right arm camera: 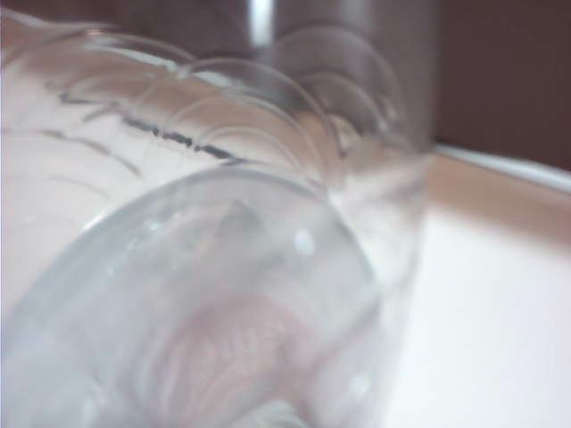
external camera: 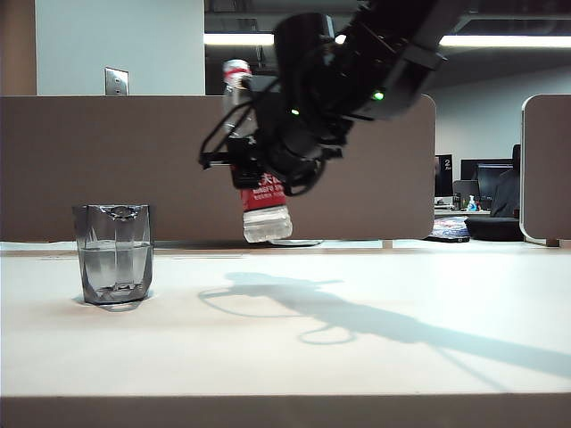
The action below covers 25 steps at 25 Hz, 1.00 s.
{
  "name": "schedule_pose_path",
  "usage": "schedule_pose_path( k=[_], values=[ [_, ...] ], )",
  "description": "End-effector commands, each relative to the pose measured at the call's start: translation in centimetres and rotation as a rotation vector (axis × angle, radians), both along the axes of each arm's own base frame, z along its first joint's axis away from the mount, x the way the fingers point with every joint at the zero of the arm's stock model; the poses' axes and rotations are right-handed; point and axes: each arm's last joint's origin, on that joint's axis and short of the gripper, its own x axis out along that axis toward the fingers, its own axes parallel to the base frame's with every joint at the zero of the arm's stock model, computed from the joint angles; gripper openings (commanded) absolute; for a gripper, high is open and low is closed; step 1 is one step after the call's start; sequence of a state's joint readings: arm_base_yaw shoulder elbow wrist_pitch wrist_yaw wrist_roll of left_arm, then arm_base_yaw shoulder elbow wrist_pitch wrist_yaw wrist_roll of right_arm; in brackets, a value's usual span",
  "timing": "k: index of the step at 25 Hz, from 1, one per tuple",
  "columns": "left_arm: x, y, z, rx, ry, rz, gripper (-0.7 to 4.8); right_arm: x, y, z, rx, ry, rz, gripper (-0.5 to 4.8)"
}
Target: Pick up the mineral water bottle on the table and pour water into the mug until it's half full.
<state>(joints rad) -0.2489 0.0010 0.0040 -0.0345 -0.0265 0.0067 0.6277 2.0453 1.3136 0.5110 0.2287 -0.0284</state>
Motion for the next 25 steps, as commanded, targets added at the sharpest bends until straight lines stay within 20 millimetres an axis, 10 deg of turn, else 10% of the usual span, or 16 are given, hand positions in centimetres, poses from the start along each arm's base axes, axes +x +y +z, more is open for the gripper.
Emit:
schedule_pose_path(
  k=[1,25],
  values=[
    [0.0,0.0,0.2,-0.004,-0.015,-0.004,-0.05,-0.2,-1.2,0.2,0.144,0.014,0.041,1.87],
    [0.0,0.0,0.2,-0.004,-0.015,-0.004,-0.05,-3.8,-4.2,-4.4,0.17,0.019,0.054,2.12]
  ],
)
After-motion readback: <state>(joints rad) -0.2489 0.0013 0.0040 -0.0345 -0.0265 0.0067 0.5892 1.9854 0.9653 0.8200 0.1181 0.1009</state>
